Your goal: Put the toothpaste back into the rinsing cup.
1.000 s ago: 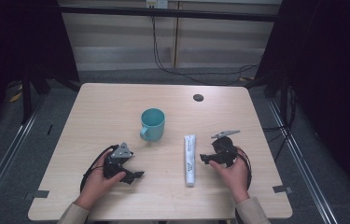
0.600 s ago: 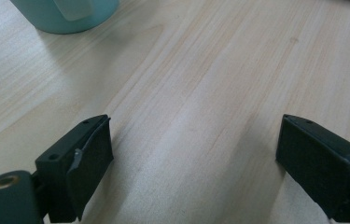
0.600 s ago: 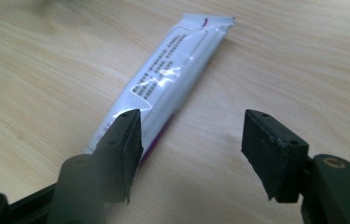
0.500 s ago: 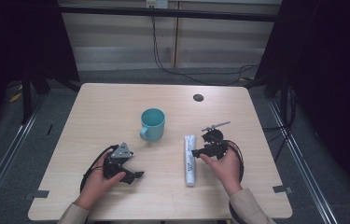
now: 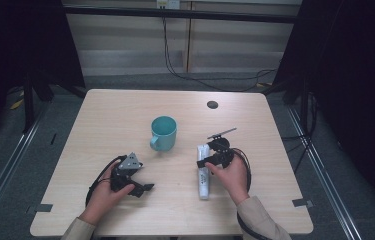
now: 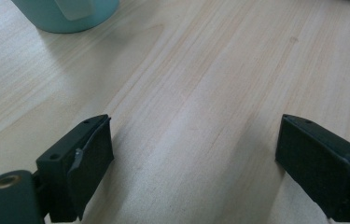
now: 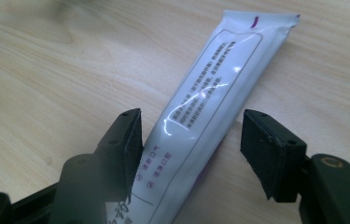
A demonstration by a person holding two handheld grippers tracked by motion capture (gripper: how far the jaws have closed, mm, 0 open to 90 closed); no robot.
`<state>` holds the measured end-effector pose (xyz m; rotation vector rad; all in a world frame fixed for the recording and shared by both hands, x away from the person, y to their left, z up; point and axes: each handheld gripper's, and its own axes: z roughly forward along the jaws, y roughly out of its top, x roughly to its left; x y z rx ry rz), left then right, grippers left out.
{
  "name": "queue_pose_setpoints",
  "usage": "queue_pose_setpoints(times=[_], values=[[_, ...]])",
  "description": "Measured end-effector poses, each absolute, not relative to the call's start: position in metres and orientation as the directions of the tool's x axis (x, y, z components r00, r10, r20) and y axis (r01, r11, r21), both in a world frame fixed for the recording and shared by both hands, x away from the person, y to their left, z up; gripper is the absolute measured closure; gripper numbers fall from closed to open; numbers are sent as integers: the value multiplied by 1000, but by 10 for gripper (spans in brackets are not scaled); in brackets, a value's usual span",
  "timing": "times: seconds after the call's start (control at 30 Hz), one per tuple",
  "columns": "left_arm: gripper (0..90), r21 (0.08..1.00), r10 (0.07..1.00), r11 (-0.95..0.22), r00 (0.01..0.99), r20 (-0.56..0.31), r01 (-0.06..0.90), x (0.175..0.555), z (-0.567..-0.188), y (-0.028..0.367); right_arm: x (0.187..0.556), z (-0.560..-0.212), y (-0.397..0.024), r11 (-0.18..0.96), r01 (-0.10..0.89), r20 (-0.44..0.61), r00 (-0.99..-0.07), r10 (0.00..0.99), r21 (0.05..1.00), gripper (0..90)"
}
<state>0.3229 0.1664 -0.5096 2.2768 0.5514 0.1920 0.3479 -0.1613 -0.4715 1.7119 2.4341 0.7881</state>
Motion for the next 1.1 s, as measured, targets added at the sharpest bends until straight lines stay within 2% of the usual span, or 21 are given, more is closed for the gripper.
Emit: queue_pose_setpoints(times=[0.17,0.4,0.8,0.93,1.1], values=[[107,722,445,-609,895,-32,329,323,-510,166,355,-476,-154,258,882,213,-361,908,395,370],[107,718,445,-614,895,-30,329,323,-509,167,363,-477,-152,245,892,205,-339,918,381,379],[106,717,445,-614,895,-30,329,323,-509,167,374,-478,-155,221,893,204,-319,926,393,361],[106,718,445,-614,895,-30,329,323,-509,167,377,-478,-151,227,893,182,-316,931,389,388],[106,721,445,-610,895,-32,328,323,-510,166,381,-476,-149,224,907,145,-291,946,357,522]])
